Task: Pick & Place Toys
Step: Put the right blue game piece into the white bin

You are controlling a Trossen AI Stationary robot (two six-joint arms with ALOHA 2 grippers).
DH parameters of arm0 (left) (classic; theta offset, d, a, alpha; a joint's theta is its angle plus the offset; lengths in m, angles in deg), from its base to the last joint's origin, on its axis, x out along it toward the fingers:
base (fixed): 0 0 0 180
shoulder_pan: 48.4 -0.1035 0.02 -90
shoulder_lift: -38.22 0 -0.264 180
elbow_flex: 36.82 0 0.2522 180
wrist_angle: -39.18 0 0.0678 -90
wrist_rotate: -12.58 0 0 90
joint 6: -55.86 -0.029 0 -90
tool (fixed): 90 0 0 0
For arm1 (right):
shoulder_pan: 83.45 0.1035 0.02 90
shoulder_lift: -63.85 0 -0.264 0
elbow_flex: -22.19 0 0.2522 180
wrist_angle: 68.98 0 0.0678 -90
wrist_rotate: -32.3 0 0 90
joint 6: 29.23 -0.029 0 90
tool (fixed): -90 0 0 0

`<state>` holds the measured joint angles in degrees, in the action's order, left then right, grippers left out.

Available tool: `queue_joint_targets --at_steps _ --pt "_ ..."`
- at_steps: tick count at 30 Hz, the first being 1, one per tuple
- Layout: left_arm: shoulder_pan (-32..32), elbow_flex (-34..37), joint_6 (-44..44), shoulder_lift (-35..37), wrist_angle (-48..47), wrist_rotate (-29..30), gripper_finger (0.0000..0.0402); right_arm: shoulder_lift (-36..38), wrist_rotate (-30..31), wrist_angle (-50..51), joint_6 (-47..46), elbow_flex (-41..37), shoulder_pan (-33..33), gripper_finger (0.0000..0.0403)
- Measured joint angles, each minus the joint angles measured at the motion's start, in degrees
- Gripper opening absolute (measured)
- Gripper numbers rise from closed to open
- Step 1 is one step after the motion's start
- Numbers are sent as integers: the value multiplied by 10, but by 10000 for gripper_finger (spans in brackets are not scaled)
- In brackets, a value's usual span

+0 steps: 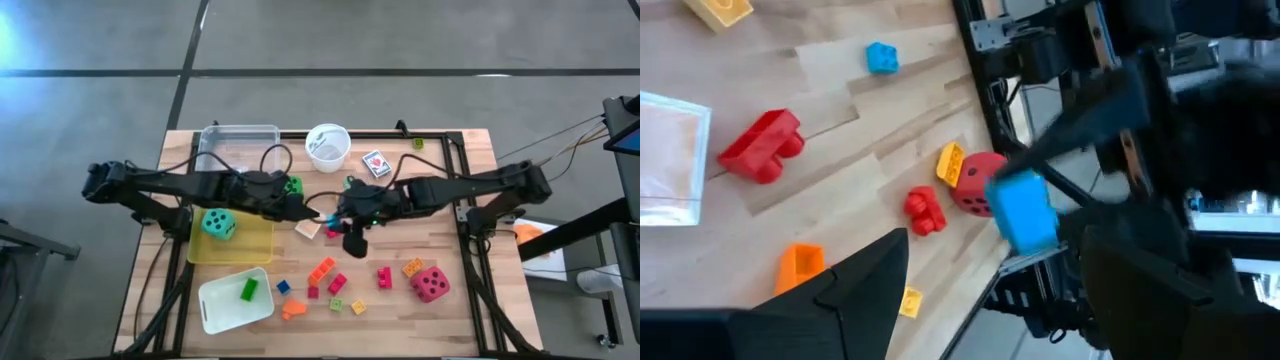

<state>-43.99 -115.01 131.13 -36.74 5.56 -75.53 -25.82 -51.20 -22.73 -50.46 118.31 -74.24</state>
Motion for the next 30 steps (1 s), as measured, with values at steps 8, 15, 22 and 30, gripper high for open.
queue_joint_targets --at_steps 8,15,22,30 --pt "3 3 2 -14 36 -15 283 -59 -1 19 11 85 7 128" --pt "8 11 2 -14 33 -35 283 -88 6 60 22 140 7 128" --pt "9 11 -1 -14 33 -52 275 -100 9 66 44 160 7 128" --pt "9 10 -24 -14 43 -90 150 -98 8 63 54 159 7 128"
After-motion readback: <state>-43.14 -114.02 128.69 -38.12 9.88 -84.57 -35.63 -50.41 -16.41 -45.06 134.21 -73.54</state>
